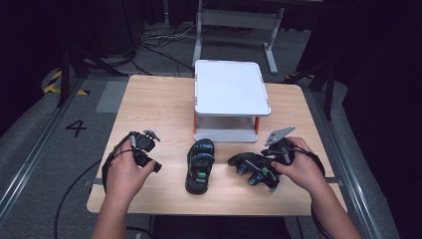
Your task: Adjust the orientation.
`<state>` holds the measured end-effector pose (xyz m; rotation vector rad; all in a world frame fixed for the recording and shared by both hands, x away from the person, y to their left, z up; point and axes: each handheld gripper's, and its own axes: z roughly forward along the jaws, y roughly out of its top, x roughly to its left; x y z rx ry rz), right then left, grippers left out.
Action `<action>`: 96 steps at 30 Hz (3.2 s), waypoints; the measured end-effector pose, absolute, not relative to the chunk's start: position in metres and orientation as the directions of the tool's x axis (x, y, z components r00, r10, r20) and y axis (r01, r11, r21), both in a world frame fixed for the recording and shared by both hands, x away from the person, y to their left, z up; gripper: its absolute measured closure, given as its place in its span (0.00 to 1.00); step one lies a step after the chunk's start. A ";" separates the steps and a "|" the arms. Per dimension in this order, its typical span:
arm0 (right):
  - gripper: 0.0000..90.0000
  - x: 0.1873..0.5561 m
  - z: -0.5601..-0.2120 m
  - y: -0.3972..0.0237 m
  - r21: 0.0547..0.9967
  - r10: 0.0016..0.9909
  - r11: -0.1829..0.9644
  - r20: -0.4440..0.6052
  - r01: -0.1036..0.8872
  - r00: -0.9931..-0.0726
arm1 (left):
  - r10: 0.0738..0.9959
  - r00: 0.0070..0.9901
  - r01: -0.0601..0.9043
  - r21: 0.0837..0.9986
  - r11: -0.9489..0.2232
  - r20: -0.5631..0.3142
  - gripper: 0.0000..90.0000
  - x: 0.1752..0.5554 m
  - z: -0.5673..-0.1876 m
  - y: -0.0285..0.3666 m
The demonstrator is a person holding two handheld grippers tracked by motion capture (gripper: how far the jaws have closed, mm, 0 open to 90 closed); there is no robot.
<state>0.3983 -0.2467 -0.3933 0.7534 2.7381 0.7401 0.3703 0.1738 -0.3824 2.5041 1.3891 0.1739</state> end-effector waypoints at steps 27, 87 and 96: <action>0.73 0.392 -0.393 -0.223 0.493 0.469 0.767 0.004 0.409 -0.883 | 0.842 0.539 0.810 0.291 -0.509 -0.028 0.37 0.368 -0.385 0.172; 0.93 0.377 -0.370 -0.272 0.470 0.697 0.655 -0.073 0.591 -0.713 | 0.798 0.601 0.778 0.262 -0.570 -0.048 0.35 0.394 -0.390 0.150; 0.98 0.375 -0.362 -0.269 0.482 0.660 0.662 -0.011 0.574 -0.752 | 0.802 0.595 0.780 0.277 -0.561 -0.054 0.36 0.386 -0.389 0.152</action>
